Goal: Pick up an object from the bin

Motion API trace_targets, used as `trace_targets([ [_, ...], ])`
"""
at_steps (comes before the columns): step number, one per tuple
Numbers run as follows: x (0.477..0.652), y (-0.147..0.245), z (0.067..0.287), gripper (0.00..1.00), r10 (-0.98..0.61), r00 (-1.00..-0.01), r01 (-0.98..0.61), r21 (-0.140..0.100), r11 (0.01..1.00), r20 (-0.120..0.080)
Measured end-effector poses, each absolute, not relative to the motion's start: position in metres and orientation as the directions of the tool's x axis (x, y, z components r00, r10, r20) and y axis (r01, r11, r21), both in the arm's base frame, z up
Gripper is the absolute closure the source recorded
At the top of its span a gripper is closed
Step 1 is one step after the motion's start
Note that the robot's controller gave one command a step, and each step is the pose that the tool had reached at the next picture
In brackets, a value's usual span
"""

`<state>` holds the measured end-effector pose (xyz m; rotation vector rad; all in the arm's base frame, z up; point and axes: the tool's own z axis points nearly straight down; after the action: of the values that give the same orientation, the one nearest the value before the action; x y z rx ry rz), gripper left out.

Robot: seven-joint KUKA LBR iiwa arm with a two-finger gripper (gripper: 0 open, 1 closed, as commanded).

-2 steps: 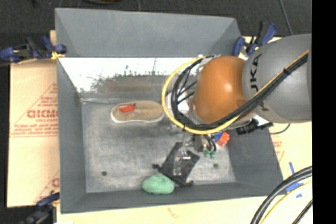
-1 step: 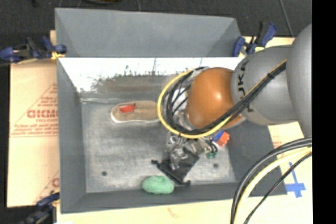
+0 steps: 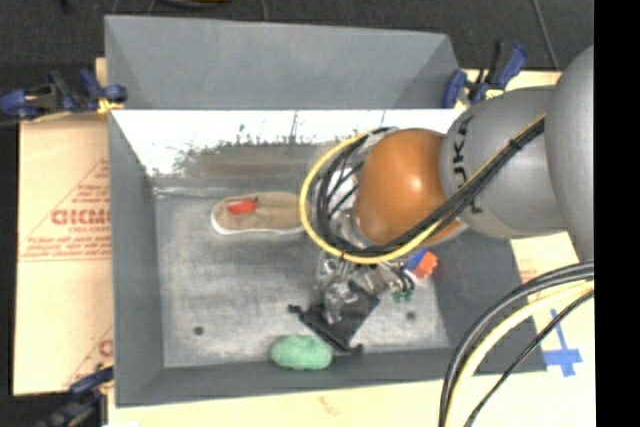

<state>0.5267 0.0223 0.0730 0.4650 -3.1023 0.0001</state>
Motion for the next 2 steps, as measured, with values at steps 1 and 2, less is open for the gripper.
trace_targets([
  [1,0.5205,0.0250,0.2478,1.00,-0.386,-0.922,-0.386,-0.003,0.922,-0.008],
  [2,0.5194,0.0254,0.2458,1.00,-0.385,-0.923,-0.385,0.000,0.923,-0.003],
])
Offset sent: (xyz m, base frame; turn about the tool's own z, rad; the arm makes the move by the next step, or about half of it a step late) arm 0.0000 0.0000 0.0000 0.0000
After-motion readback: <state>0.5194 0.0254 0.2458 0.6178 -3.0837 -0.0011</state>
